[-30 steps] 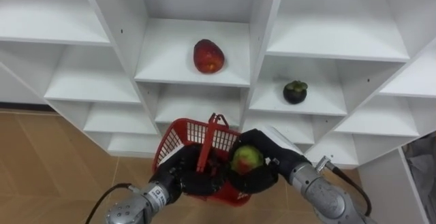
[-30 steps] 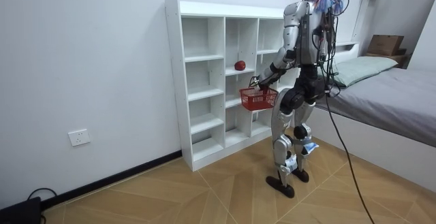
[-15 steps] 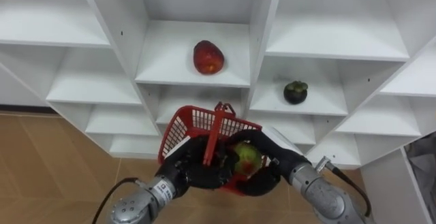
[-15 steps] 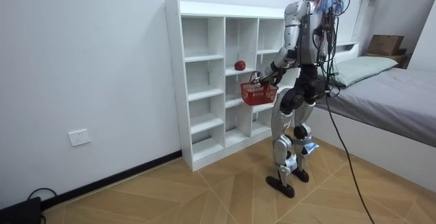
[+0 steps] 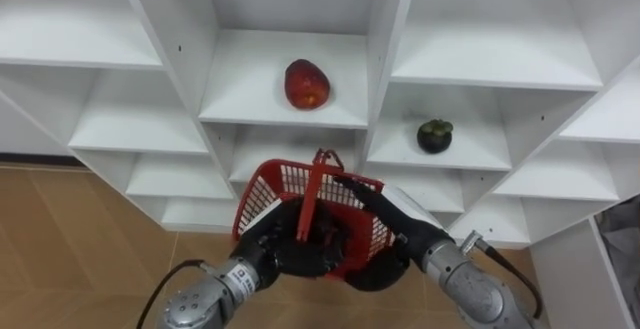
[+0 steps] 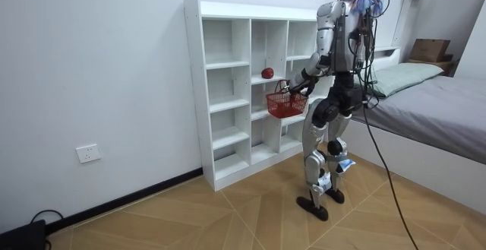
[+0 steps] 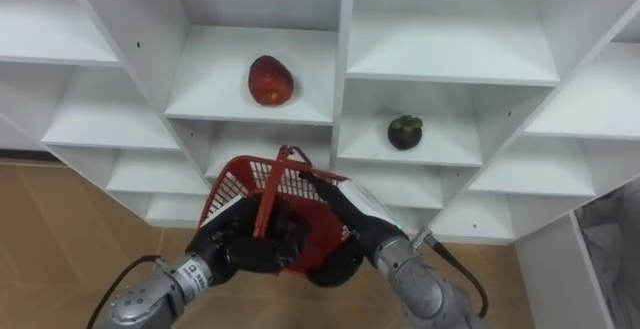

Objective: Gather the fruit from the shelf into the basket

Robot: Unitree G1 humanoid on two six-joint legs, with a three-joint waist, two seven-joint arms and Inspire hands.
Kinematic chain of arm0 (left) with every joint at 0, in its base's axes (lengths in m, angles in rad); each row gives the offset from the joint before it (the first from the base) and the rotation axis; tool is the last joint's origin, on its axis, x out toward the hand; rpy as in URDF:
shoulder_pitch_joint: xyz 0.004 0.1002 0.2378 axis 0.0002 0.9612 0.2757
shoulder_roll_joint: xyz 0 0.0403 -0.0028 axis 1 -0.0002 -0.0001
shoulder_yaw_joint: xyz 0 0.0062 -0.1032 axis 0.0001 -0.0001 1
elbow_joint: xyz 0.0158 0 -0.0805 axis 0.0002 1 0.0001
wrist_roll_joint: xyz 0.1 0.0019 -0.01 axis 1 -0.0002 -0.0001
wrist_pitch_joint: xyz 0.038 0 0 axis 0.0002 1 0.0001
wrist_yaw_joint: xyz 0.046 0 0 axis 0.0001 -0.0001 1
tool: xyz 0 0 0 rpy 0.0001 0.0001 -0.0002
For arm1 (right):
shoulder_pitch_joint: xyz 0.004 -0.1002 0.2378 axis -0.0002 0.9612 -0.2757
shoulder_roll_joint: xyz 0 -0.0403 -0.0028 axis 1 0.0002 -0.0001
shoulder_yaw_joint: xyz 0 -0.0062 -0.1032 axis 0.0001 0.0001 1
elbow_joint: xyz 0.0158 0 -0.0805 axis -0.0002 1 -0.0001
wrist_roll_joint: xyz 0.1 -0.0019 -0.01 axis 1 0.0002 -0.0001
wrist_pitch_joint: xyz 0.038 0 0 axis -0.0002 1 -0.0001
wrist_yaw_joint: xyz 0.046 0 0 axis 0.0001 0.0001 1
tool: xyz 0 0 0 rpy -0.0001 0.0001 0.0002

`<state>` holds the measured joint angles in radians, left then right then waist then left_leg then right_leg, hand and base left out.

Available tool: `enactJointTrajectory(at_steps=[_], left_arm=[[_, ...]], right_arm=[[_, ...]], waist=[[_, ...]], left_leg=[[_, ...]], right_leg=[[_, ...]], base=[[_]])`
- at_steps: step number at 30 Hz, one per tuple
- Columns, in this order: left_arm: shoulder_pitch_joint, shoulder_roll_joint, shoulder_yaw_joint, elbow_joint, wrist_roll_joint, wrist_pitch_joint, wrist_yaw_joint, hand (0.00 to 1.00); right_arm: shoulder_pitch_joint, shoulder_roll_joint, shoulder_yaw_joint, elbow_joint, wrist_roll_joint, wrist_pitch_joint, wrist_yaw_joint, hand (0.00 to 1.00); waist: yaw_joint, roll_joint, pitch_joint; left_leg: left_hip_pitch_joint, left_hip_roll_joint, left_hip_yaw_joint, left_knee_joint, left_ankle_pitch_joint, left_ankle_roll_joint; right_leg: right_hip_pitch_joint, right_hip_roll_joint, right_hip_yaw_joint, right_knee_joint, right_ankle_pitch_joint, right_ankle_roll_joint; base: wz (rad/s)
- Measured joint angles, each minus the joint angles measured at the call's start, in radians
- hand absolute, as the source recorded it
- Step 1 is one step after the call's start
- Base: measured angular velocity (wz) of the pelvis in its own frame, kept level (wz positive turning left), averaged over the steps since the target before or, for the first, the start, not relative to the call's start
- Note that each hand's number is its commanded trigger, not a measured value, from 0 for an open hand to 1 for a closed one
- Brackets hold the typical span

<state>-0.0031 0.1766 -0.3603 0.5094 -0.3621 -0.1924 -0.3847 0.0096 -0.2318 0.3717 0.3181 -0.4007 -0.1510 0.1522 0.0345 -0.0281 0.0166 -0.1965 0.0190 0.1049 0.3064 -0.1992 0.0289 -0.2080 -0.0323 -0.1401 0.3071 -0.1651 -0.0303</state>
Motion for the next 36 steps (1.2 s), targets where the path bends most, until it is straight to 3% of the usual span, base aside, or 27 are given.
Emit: enactJointTrajectory(at_steps=[15,19,28,36], left_arm=[[0.002,0.001,-0.001,0.001,0.002,-0.001,0.037,1.00],[0.016,0.003,0.002,0.012,0.008,-0.001,0.075,1.00],[0.047,0.005,0.013,0.037,0.052,-0.001,0.172,1.00],[0.052,0.009,0.055,0.040,0.060,-0.001,0.237,1.00]], right_arm=[[0.000,0.003,0.000,0.017,0.000,-0.003,-0.033,0.00],[-0.001,0.007,0.000,0.005,-0.031,-0.012,-0.051,0.00],[-0.002,-0.002,0.001,-0.004,-0.036,-0.024,-0.058,0.00],[-0.001,-0.008,0.000,-0.027,-0.026,-0.034,-0.063,0.00]], waist=[[-0.003,-0.001,0.0025],[0.003,0.006,0.0060],[0.037,0.006,0.0057],[0.053,-0.011,0.0030]], left_leg=[[0.020,0.001,-0.003,-0.002,0.000,0.000],[0.019,0.001,-0.001,-0.003,0.000,0.000],[0.056,0.000,0.001,-0.025,0.000,-0.001],[0.068,-0.002,0.000,-0.037,0.001,-0.001]], right_leg=[[0.032,0.003,-0.007,-0.018,0.000,0.001],[0.033,0.003,-0.009,-0.018,0.000,0.001],[0.063,0.005,-0.003,-0.031,-0.001,0.002],[0.072,0.002,-0.009,-0.034,-0.004,0.003]], base=[[0.02],[0.03],[-0.03],[0.00]])
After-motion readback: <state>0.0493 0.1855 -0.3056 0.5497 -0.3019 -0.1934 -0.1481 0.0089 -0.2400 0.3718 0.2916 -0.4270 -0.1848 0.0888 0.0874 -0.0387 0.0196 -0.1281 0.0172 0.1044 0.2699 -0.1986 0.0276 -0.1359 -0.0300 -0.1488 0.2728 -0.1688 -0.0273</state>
